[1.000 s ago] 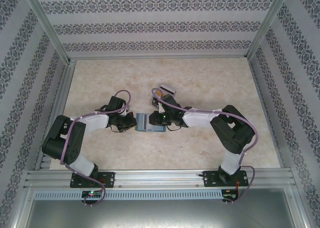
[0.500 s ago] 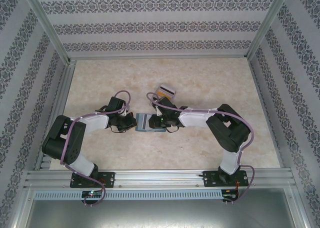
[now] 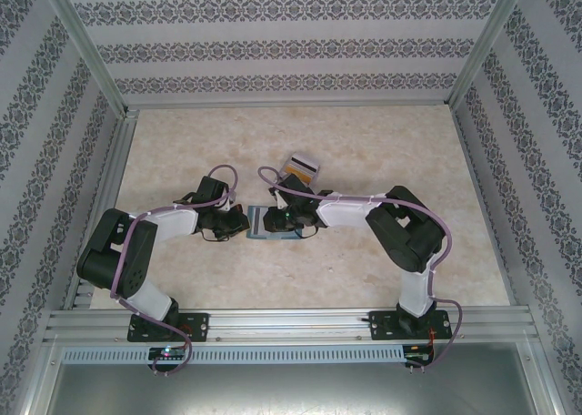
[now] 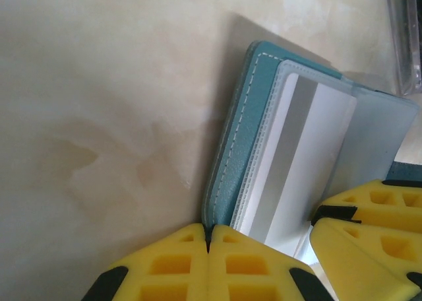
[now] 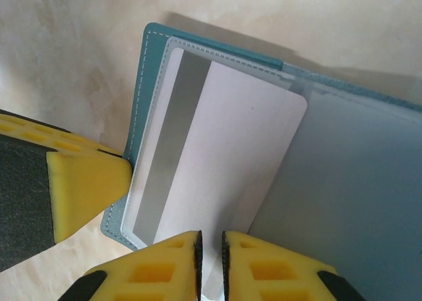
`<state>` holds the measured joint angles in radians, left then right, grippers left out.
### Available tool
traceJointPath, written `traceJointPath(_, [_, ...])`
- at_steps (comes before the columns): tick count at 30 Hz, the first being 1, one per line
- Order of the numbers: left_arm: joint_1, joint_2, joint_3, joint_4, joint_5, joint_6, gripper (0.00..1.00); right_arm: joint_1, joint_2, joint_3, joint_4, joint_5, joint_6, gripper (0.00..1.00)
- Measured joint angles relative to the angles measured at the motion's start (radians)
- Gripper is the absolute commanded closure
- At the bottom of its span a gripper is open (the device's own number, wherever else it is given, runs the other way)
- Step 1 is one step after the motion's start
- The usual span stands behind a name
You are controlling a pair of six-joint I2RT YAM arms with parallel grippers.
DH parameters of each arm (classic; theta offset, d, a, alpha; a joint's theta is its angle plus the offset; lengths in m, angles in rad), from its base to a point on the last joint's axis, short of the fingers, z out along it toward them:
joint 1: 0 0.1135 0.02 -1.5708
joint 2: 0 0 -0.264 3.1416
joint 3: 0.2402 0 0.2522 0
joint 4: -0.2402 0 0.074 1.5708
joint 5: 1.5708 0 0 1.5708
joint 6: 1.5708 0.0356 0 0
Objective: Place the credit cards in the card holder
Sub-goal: Insert the credit card into the card slot.
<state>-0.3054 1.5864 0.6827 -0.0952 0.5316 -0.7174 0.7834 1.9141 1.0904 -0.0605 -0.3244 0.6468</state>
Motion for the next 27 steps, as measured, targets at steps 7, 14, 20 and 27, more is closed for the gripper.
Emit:
traceJointPath(7, [0.0,-0.002,0.0,-0.001,-0.002,0.0,1.0,-0.002,-0.006,-0.002,-0.004,-0.002,-0.005,0.79])
traceJointPath(14, [0.0,-0.008,0.0,-0.01,-0.012,0.001,1.0,-0.039,-0.081,-0.078,-0.015,0.003,-0.02,0.78])
traceJointPath(20, [0.0,-0.008,0.0,-0.009,-0.011,0.001,0.99,-0.07,-0.093,-0.113,-0.011,0.003,-0.023,0.78])
traceJointPath(27, [0.0,-0.074,0.0,-0.054,-0.025,0.0,0.67,-0.07,-0.146,-0.124,-0.028,0.005,-0.026,0.77])
